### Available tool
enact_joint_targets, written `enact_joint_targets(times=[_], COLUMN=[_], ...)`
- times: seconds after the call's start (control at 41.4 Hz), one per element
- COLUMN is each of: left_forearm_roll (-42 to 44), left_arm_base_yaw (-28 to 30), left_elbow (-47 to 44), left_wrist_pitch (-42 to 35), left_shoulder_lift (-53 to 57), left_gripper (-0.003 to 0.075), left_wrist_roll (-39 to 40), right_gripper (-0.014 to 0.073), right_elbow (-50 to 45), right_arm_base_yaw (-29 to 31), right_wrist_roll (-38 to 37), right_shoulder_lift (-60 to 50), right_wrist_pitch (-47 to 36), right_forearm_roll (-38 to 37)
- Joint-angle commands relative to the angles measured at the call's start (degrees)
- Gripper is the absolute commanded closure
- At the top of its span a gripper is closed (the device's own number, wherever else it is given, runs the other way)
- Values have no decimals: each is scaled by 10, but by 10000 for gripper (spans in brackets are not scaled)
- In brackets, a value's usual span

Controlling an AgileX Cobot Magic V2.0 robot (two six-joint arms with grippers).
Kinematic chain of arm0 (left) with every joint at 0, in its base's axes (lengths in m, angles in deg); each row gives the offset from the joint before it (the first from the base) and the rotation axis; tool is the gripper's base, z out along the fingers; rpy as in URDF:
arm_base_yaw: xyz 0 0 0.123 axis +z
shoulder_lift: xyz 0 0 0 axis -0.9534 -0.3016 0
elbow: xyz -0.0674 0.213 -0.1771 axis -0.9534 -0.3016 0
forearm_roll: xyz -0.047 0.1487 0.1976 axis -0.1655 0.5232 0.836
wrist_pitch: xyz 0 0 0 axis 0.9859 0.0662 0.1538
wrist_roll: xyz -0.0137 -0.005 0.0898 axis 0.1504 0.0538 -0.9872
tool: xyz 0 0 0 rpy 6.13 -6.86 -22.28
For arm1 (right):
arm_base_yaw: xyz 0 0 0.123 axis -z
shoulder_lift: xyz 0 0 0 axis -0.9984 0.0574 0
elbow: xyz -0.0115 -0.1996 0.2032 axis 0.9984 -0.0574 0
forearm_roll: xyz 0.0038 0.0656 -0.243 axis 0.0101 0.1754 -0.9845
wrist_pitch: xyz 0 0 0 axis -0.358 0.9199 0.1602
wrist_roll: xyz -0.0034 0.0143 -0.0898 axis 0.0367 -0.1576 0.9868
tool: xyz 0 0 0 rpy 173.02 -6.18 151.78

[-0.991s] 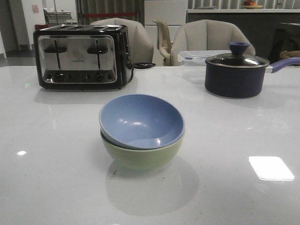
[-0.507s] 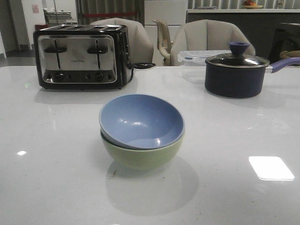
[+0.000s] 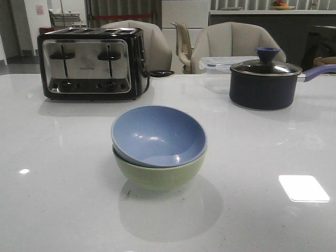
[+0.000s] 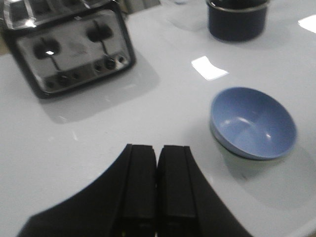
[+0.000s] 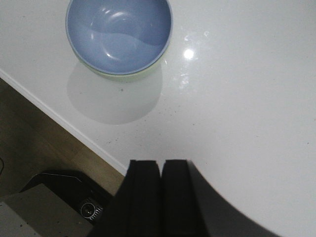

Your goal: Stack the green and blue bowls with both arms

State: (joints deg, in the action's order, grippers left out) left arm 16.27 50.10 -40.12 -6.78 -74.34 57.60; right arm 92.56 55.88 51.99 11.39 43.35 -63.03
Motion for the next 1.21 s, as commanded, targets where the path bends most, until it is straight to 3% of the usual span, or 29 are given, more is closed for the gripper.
enact_joint_targets(times=[0.0, 0.242, 0.507, 1.184], left_forearm_roll=[-7, -7, -28, -33], left_arm_base_yaw=[52, 134, 141, 177], left_elbow=[-44, -220, -315, -325], left_wrist_pitch=[-115, -275, -336, -345], left_shoulder_lift=[60, 212, 295, 295], left_gripper=[621, 621, 620, 621], left_wrist_roll=[-8, -8, -7, -7], right_gripper=[557, 557, 557, 557], right_elbow=[16, 16, 16, 16], right_arm_base_yaw=[1, 1, 1, 1], right_wrist_roll=[2, 2, 2, 2], right_shoulder_lift=[-1, -1, -1, -1], right_wrist_pitch=[-31, -31, -31, -31], right_forearm_roll=[-6, -6, -6, -6])
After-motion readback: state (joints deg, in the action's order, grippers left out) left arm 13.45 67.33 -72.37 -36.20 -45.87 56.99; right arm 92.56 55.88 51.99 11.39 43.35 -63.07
